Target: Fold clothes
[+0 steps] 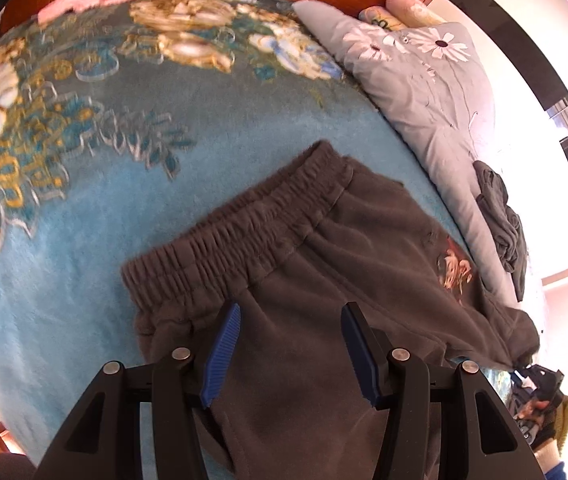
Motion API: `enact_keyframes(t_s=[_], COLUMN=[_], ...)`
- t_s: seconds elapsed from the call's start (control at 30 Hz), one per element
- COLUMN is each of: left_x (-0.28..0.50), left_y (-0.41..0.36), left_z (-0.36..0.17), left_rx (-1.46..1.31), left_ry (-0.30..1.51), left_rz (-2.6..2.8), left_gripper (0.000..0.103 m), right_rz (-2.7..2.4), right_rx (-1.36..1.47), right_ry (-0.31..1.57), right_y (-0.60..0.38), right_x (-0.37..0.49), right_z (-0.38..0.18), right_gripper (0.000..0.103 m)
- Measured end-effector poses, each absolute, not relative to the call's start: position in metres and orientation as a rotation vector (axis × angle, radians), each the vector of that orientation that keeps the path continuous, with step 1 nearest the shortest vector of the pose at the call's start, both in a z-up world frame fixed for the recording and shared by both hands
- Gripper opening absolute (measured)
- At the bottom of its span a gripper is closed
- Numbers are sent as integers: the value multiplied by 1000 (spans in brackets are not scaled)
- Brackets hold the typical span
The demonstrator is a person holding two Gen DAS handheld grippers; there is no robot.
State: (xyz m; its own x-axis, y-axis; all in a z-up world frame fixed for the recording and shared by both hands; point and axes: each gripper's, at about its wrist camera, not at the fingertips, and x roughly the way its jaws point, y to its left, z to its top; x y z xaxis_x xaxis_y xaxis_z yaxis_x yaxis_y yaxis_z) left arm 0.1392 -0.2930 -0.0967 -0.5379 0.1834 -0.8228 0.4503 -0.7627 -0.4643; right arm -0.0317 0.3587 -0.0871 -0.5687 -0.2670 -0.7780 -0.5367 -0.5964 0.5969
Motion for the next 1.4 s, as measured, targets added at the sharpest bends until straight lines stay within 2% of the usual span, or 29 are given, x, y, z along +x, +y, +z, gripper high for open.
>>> enact_keyframes(t_s=[0.1,0.33,0.37,0.47,0.5,0.77,0.9,0.93,0.97,1.0,1.07,1.2,1.4], left_x=[145,172,174,180,180,188,192,193,193,193,193,193,197], left_y=[-303,-336,-340,-349,-350,-350,-350,-349,-350,-350,-349,-348,-348], left_z=[-88,-96,-99,-107,-111,-119,-120,-120,-121,-121,-120,-117,-119], left_rx=[1368,1310,1308,1294,1299,1302,1297,1297,1298,1300,1303,1302,1304], left_ry=[987,1032,1040,1069,1087,1116,1116,1116,1119,1119,1108,1083,1116], left_rz=[-2418,-2292,-2271,-2210,-2194,-2144,-2130,-2126,-2123,-2120,-2123,-2136,-2118], left_gripper=[57,57,57,57,57,57,57,57,57,57,57,57,57], right_rz=[2225,2299,2317,2352,2338,2170,2230,2245,2260,2275,2303,2415,2325], right_rx=[-1367,-1352,-1344,-1261,-1236,-1071,-1125,-1139,-1152,-1165,-1192,-1084,-1164], right_ry=[1357,1351,1339,1304,1326,1570,1477,1454,1430,1405,1356,1236,1173], right_y=[361,365,366,379,385,437,421,417,413,409,401,409,416], right_x=[-26,-33,-33,-23,-23,-29,-58,-65,-73,-80,-95,-103,-106], right_z=[-104,-89,-85,-74,-76,-95,-82,-79,-76,-72,-66,-29,-48], right_gripper=[11,17,24,53,59,60,60,60,51,33,12,10,10])
